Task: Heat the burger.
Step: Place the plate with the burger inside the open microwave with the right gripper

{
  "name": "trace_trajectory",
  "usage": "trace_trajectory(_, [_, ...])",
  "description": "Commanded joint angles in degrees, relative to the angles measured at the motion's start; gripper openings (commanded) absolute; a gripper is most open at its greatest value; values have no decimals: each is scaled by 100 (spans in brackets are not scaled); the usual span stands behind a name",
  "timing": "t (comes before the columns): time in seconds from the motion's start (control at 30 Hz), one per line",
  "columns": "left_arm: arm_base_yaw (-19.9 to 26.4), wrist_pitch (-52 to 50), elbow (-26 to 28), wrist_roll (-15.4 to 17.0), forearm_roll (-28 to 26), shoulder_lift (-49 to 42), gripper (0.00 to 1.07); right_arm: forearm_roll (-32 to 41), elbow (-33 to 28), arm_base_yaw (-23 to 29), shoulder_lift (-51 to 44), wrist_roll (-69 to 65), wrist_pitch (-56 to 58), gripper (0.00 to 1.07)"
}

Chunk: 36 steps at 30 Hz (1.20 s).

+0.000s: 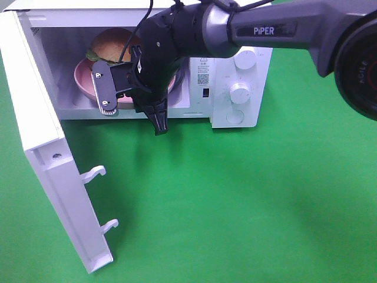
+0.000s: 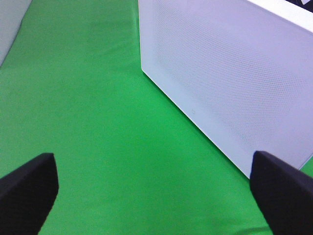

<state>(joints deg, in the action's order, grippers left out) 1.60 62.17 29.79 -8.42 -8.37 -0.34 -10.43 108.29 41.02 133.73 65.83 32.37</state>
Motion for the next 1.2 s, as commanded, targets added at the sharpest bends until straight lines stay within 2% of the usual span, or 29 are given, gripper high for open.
trace_trajectory(0.03, [0,-69,-17,17,-6,-92,100,-103,183,-109,-40,-74,-309,0])
trace_trajectory(0.9, [0,-69,-17,11,-6,-86,100,-155,361,-155,264,23,-642,1])
trace_trajectory(1.07, [0,-69,-17,11,-6,-86,100,-143,361,-155,275,-189,-659,6])
trace_trajectory(1.13, [0,-69,-17,11,-6,-86,100,-155,361,-155,275,-401,-670,18])
trace_trajectory(1.2, [0,-69,-17,11,-6,-86,100,-155,361,-155,275,-401,-670,21])
